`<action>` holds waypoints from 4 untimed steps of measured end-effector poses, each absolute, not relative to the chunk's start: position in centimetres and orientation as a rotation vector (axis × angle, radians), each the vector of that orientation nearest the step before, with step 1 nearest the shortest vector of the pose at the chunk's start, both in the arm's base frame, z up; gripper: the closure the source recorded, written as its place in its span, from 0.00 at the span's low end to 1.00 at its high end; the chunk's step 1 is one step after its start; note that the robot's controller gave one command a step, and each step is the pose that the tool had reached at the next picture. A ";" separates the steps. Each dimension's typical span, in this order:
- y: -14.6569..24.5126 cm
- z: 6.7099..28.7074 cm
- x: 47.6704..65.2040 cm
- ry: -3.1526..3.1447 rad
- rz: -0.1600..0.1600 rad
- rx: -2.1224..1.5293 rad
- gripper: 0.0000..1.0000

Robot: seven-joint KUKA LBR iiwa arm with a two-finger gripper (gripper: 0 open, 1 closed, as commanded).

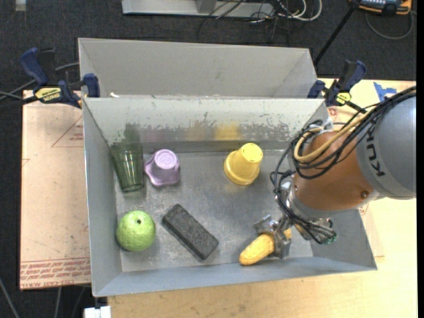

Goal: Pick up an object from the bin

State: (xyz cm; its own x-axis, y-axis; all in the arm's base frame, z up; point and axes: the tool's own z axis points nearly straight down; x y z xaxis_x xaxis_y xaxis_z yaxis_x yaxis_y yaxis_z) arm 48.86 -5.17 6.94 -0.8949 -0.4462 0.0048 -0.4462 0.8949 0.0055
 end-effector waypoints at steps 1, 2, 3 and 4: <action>-4.8 18.4 49.2 -3.052 -0.008 0.731 1.00; -4.8 18.4 49.2 -3.051 -0.007 0.731 1.00; -4.6 33.1 49.9 -3.046 -0.007 0.775 1.00; -4.6 33.1 49.9 -3.045 -0.007 0.775 1.00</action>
Offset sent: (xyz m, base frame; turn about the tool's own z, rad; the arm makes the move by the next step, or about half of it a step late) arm 0.0000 0.0000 0.0000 0.0000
